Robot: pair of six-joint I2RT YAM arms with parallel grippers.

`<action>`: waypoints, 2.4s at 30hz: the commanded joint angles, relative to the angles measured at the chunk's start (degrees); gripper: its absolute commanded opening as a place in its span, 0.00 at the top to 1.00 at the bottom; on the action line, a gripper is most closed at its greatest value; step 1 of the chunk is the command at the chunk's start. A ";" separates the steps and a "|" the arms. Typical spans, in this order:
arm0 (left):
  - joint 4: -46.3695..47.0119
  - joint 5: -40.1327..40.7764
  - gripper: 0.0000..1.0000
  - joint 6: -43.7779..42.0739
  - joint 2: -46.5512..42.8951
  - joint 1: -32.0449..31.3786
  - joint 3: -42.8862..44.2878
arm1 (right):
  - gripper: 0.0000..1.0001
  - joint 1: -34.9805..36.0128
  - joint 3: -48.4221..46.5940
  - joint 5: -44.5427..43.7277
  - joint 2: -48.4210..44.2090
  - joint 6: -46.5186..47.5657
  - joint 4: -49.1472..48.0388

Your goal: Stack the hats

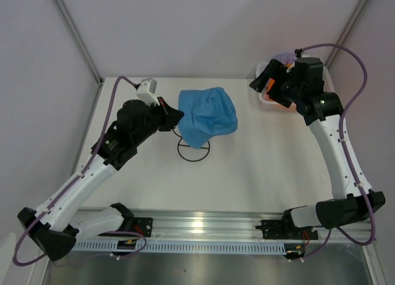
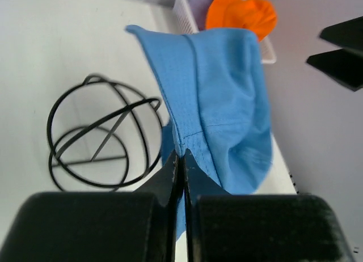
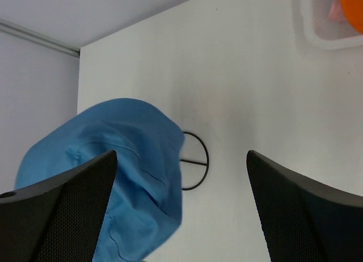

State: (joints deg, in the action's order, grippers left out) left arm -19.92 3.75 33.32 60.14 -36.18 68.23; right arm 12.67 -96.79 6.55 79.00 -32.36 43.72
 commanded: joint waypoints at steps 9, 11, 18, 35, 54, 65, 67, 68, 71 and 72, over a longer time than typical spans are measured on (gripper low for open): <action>3.40 -1.55 0.99 10.71 -3.45 11.74 -8.98 | 0.01 7.37 4.94 3.12 1.41 2.13 -8.13; 3.84 -2.69 0.99 11.85 -3.10 14.46 -9.69 | 0.00 8.16 4.95 3.12 2.12 2.21 -8.13; 5.67 -3.31 0.99 10.01 -1.95 15.44 -15.38 | 0.00 9.22 4.86 3.30 5.19 2.74 -6.81; 13.42 -4.01 0.99 10.27 -4.53 15.44 -34.13 | 0.01 11.59 7.94 3.39 8.89 2.30 -7.69; 14.66 -2.25 0.50 9.76 -0.62 15.44 -33.87 | 0.00 4.58 7.94 -4.70 6.78 5.81 -6.90; -7.38 -1.11 0.01 -8.70 -11.98 15.53 -9.09 | 0.00 -18.96 -1.90 -11.39 14.24 12.94 -12.77; -9.95 -2.07 0.01 -11.34 -10.40 15.53 -2.94 | 0.00 -21.44 -5.14 -9.37 18.79 12.59 -14.19; -11.70 -2.51 0.01 -11.87 -10.13 15.53 -0.75 | 0.00 -22.24 -6.38 -9.10 20.47 12.67 -15.50; -12.60 -3.31 0.00 -13.19 -10.13 15.53 1.29 | 0.00 -22.42 -13.03 -10.93 28.10 15.56 -15.78; -12.51 -3.31 0.01 -13.45 -10.30 15.53 1.64 | 0.00 -22.33 -14.98 -11.72 30.22 15.92 -15.51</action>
State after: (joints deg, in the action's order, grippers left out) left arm -26.74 1.30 24.25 48.88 -21.02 68.40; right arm -10.90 -105.51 -3.49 102.61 -19.66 30.61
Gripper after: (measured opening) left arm 0.994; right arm 0.993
